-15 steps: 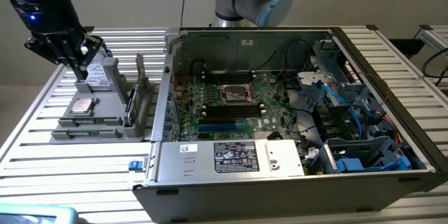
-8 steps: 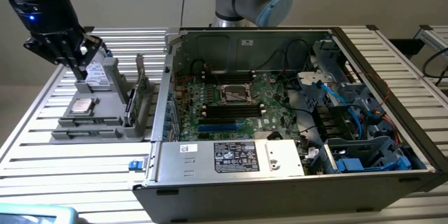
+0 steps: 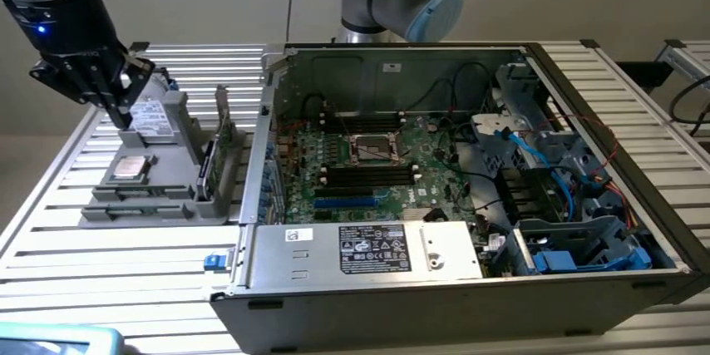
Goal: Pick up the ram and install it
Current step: 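Pick up the ram and move it above insertion slot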
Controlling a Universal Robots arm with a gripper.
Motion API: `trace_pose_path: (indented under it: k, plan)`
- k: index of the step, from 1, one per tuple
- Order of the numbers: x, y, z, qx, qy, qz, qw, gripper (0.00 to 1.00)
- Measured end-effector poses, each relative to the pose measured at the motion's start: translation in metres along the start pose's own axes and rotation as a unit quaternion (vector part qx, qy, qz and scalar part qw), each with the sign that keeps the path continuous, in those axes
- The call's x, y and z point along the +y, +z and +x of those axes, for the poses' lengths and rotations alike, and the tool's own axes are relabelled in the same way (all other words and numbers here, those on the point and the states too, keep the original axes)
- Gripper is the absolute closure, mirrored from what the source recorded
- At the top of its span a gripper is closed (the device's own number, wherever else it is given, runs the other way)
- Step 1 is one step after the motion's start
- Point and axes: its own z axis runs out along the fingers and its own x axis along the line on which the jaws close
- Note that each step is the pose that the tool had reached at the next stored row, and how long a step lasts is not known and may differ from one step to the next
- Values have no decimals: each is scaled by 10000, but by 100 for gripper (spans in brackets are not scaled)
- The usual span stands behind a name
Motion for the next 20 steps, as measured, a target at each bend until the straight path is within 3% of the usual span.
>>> trace_pose_path:
  k: [6,12,14,20]
  plan:
    - [-68,20,37,0,-16,1,10000,89]
    - [-114,41,58,0,-25,5,10000,64]
    - [-115,41,59,1,-17,6,10000,64]
    - [-116,62,58,-17,393,-5,9992,64]
